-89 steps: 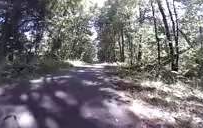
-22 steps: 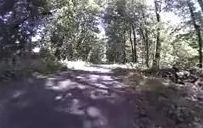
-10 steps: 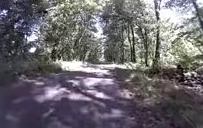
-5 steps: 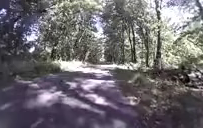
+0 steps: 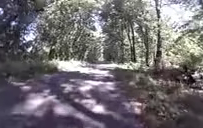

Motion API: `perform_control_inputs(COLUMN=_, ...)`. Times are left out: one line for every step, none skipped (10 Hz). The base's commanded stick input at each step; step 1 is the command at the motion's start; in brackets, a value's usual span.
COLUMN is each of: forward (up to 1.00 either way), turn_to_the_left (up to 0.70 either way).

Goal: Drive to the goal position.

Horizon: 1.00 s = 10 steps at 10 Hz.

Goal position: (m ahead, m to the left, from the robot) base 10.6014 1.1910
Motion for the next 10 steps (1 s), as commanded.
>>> perform_control_inputs(forward=0.45, turn_to_the_left=0.0)
perform_control_inputs(forward=0.45, turn_to_the_left=0.0)
perform_control_inputs(forward=0.45, turn_to_the_left=0.0)
perform_control_inputs(forward=0.45, turn_to_the_left=0.0)
perform_control_inputs(forward=0.45, turn_to_the_left=0.0)
perform_control_inputs(forward=0.45, turn_to_the_left=0.0)
perform_control_inputs(forward=0.45, turn_to_the_left=0.0)
perform_control_inputs(forward=0.45, turn_to_the_left=0.0)
perform_control_inputs(forward=0.45, turn_to_the_left=0.0)
perform_control_inputs(forward=0.45, turn_to_the_left=0.0)
